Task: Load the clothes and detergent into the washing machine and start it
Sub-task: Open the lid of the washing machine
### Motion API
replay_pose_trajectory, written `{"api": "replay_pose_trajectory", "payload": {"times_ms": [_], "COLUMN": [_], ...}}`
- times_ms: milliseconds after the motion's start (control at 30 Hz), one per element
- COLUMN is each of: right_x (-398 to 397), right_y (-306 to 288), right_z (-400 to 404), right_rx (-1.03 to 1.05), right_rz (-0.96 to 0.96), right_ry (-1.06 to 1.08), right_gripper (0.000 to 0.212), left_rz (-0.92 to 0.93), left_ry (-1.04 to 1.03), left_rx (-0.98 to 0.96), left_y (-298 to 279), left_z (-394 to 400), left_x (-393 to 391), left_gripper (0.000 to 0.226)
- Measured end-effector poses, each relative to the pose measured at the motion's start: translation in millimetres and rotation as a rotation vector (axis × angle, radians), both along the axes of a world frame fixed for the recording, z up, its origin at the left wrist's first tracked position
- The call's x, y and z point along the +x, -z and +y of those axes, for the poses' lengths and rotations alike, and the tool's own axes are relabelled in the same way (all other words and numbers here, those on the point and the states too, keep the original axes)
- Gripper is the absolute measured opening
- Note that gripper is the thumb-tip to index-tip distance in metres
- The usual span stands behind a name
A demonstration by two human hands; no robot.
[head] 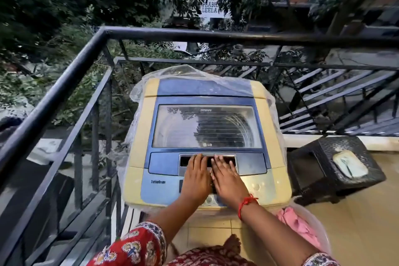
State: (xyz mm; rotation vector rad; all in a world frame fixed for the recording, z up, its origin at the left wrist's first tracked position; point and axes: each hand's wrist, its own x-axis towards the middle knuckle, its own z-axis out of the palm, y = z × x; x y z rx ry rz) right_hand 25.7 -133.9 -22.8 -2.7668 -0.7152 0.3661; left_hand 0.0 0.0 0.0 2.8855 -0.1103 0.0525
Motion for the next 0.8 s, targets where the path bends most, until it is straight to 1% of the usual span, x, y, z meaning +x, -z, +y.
{"api": "replay_pose_trajectory", "payload": {"times_ms": [33, 100, 167, 267, 433, 533, 633, 667, 800], "right_x": [-3, -7, -9, -6, 0, 2, 5, 6, 10], "right_y": [0, -5, -13, -23, -39, -46, -53, -55, -65], "right_z": [-1, -1, 2, 7, 15, 14, 10, 9, 5], "right_rx": [0.007, 0.029, 0.058, 0.065, 0.034, 0.058, 0.099, 0.113, 0.134], "right_rz": [-0.039, -0.046, -0.030, -0.035, 0.021, -0.003, -0.042, -0.055, -0.108], "right_ry": [-0.004, 0.027, 0.049, 0.084, 0.103, 0.103, 0.108, 0.106, 0.073], "right_gripper": [0.056, 0.053, 0.048, 0.042, 0.037, 0.035, 0.033, 0.033, 0.034], "left_rz": [-0.028, -0.002, 0.103, 0.204, 0.285, 0.253, 0.180, 0.157, 0.075], "left_ry": [-0.001, 0.031, 0.052, 0.099, 0.026, 0.016, 0.024, 0.031, 0.049], "left_rx": [-0.006, -0.053, -0.029, 0.076, 0.064, 0.065, 0.063, 0.074, 0.061], "left_y": [3, 4, 5, -6, -13, -17, -25, -28, -45], "left_z": [2, 6, 11, 13, 10, 11, 12, 12, 13], "left_x": [-2, -6, -5, 2, 8, 9, 10, 10, 13], "left_gripper": [0.044, 0.038, 0.039, 0.029, 0.026, 0.027, 0.029, 0.032, 0.059]}}
